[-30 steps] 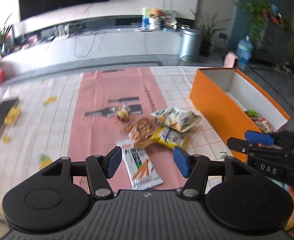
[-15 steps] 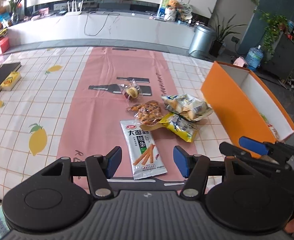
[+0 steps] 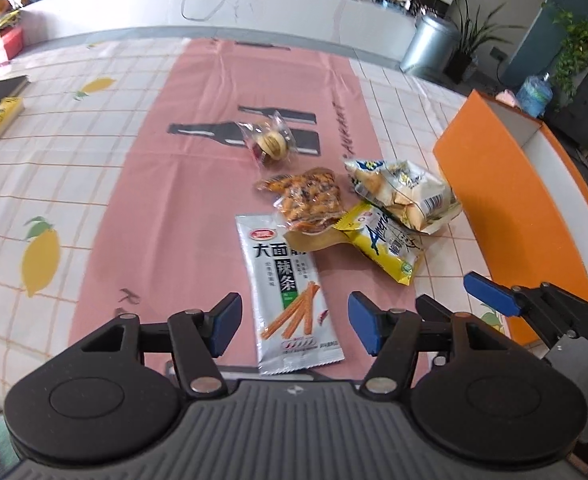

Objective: Organize snacks
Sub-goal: 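Grasp the white spicy-strip pack with the left tool while the right tool grasps the yellow Ameria bag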

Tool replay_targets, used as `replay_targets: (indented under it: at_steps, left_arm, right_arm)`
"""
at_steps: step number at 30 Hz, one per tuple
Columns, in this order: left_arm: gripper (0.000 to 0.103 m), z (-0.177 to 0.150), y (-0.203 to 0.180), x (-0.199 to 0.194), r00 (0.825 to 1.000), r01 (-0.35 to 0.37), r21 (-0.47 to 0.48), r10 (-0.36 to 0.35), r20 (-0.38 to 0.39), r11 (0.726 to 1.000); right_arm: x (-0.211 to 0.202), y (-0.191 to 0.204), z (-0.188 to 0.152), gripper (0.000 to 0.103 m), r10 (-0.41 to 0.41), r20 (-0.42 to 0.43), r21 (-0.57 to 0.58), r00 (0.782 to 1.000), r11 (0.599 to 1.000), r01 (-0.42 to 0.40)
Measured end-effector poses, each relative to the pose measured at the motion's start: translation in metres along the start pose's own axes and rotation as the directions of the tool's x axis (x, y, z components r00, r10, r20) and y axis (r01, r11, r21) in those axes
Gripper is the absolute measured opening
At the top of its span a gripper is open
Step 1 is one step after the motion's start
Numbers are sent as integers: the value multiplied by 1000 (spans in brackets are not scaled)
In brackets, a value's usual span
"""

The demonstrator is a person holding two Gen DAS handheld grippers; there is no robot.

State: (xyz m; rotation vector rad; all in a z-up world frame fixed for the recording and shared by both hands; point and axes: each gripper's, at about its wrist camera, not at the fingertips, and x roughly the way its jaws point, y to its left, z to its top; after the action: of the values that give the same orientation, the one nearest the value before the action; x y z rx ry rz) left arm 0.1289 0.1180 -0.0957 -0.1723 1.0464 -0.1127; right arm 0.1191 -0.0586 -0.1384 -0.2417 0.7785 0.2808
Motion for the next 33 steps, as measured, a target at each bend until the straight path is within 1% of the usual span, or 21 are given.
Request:
replay_targets:
  at_steps: [4,6,7,10,12,14,15,18,20,22,23,24,25,27,28,31,32,33]
  left_arm:
    - [75,7,-4,22,999,-21,-11,21,-34,1000]
    - [79,9,-7,33,998,-12,-5,12,-53,1000]
    - [79,9,-8,38,998,-11,1,11,-64,1000]
    - [79,11,-7,52,995,-45,-11,43,-94,999]
    - [79,13,-7,58,994,-52,-23,50,-95,998]
    - [82,14,-9,62,994,-61,-15,59,-96,998]
    - [82,14,-10,64,993,-69,-7,68,-95,998]
    - [82,15,-12,69,991,-89,1,89,-102,996]
    - [82,14,-13,71,990,-99,6,100,-103,995]
    - [80,13,-14,72,988,-118,19,119,-97,993]
    - [77,14,-13,72,987,-125,20,127,-99,992]
    - [73,14,-12,72,987,-127,23,129,-99,992]
    - [71,14,-11,71,987,-125,31,128,-100,992]
    - [61,14,-9,70,987,-114,61,120,-110,992]
    - [61,14,-8,69,986,-101,78,110,-122,992]
    - [60,16,-3,67,980,-78,116,97,-172,990]
    - [59,15,-2,65,978,-78,124,100,-184,989]
    - [59,14,0,64,976,-82,129,105,-190,988]
  right_arm:
    - [17,-10,0,43,19,-11,27,1000,999,-19]
    - [25,-14,-1,43,31,-17,33,999,999,-31]
    - [29,-15,-1,43,37,-20,28,999,999,-36]
    - [37,-16,-4,43,52,-23,2,998,999,-52]
    - [44,-18,-5,43,66,-26,-1,997,998,-66]
    - [49,-22,-5,48,93,-26,12,995,996,-93]
    - [51,-25,-4,54,109,-25,22,994,994,-109]
    - [58,-33,0,56,161,-18,55,987,986,-159]
    - [63,-38,3,60,192,-21,77,981,979,-190]
    - [69,-43,5,64,211,-25,87,977,974,-208]
    - [72,-44,5,66,221,-29,86,975,972,-218]
    - [74,-46,5,69,230,-31,85,973,970,-226]
    - [76,-47,5,69,238,-30,84,971,968,-235]
    - [80,-49,6,73,258,-27,78,966,964,-255]
    - [82,-51,6,74,270,-26,81,962,960,-268]
    - [87,-58,8,74,292,-23,104,956,952,-288]
    - [87,-61,8,72,305,-22,115,952,947,-300]
    - [86,-62,9,67,308,-22,122,951,945,-304]
